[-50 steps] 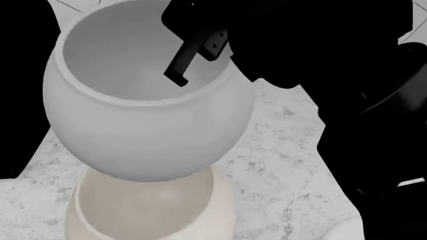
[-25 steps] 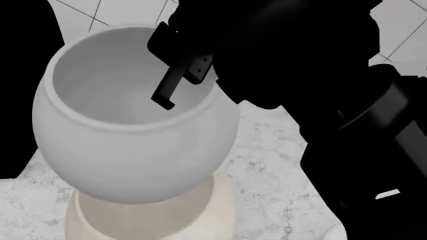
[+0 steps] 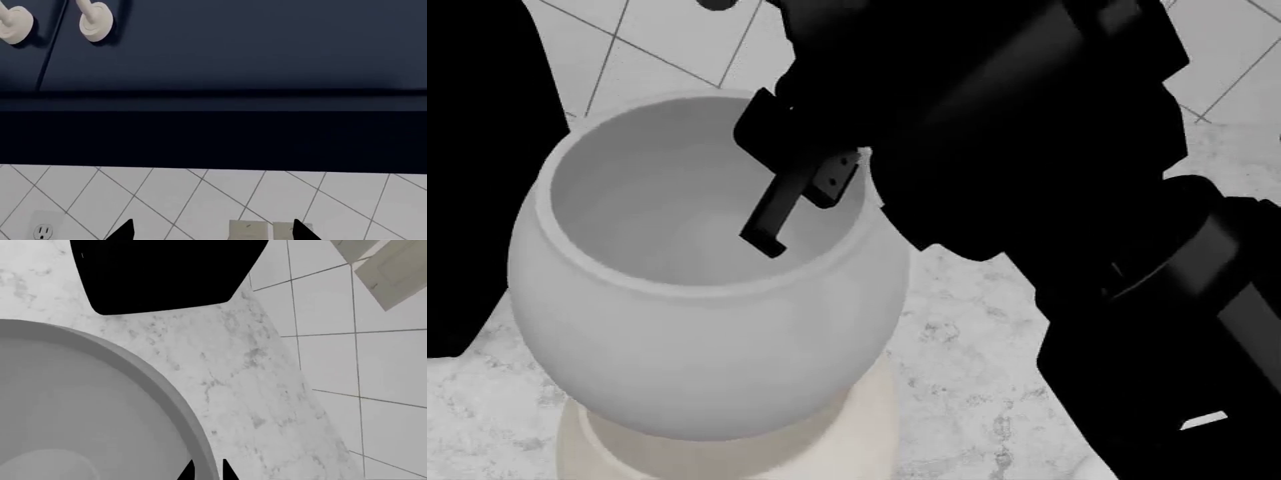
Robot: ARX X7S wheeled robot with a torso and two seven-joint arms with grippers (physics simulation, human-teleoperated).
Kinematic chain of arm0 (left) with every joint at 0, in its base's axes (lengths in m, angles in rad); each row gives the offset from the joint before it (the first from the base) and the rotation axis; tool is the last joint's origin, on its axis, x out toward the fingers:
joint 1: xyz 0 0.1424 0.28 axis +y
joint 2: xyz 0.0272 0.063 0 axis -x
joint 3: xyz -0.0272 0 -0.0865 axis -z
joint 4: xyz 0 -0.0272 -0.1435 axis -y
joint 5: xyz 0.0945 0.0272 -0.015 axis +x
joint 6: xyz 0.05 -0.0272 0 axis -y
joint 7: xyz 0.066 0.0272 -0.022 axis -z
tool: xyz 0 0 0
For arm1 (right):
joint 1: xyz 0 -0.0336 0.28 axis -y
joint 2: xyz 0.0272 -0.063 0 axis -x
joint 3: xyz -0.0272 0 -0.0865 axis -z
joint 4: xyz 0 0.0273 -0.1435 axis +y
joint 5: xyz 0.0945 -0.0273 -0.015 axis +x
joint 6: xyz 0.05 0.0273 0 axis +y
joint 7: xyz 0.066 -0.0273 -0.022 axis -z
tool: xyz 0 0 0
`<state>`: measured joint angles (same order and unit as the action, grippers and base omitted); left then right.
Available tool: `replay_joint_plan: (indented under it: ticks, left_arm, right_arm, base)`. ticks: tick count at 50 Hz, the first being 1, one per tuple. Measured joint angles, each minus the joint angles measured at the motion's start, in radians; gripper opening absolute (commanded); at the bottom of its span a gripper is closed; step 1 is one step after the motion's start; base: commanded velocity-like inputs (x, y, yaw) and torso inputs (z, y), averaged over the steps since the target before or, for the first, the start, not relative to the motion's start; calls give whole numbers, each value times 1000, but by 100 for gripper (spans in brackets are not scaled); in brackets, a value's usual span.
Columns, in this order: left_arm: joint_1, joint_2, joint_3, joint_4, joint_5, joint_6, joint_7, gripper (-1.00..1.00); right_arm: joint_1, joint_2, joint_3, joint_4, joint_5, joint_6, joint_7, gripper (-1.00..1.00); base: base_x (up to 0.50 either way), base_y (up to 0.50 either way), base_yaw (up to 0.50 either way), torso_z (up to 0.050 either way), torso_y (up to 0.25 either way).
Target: Stack the bowls from largest to smallest.
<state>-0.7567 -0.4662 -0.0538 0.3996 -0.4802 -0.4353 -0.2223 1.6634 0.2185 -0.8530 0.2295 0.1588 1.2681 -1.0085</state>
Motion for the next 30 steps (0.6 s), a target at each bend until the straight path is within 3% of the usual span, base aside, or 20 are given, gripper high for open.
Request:
replay_joint_plan:
  ticks: [30]
  left_arm:
    - [4,-2,8,-9,2,11,-2,100]
  right_arm:
    - [-82,19,12,-34,22,-2,30,-100]
  base:
    - [0,0,0,0,0]
